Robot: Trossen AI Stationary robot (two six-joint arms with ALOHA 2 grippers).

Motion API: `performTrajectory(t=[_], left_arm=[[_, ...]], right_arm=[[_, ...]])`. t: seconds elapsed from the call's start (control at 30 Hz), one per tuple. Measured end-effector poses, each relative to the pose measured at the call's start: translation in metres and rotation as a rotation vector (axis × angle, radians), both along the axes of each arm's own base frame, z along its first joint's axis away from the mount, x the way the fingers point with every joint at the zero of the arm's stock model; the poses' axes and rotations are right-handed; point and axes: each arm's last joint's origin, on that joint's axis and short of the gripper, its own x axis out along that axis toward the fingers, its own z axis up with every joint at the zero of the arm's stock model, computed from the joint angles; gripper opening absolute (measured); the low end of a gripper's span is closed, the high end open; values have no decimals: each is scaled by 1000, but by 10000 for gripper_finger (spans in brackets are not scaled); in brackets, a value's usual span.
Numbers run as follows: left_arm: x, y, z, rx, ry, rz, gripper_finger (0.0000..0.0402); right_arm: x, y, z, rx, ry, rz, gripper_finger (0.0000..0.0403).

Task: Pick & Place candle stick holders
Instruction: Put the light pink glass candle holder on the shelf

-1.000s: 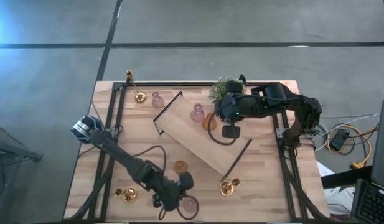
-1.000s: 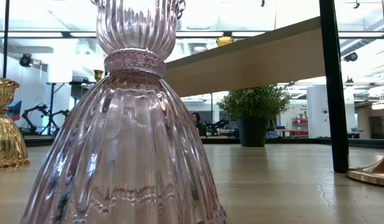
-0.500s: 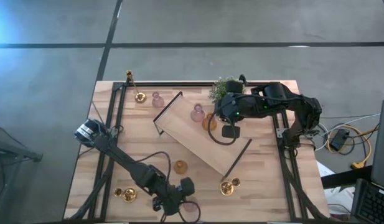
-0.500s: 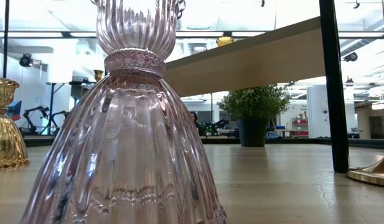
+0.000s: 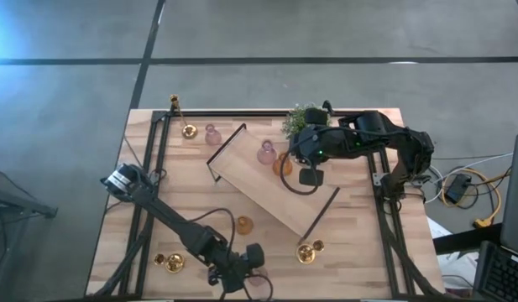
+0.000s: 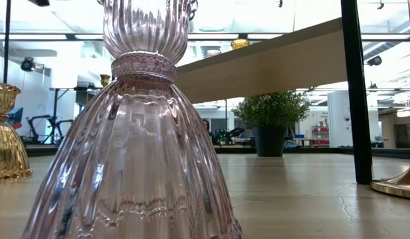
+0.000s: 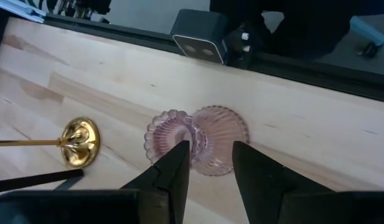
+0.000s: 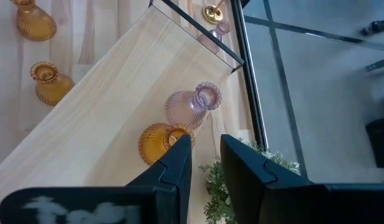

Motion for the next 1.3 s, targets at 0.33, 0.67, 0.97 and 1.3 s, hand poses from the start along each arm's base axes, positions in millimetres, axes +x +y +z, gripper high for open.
performTrajectory(t=[0.33, 0.67, 0.97, 1.3], left_arm=[[8, 5, -5, -54, -24, 5, 126], [7, 10, -19, -57, -27, 15, 126], [8, 11, -20, -73, -54, 19, 62], [21, 5, -60, -51, 1, 46, 32]], right_arm=[[0, 0, 0, -1, -1, 2, 69], [0, 0, 0, -5, -1, 6, 83], [0, -1, 0, -5, -1, 5, 73], [0, -1, 0, -5, -2, 5, 65]])
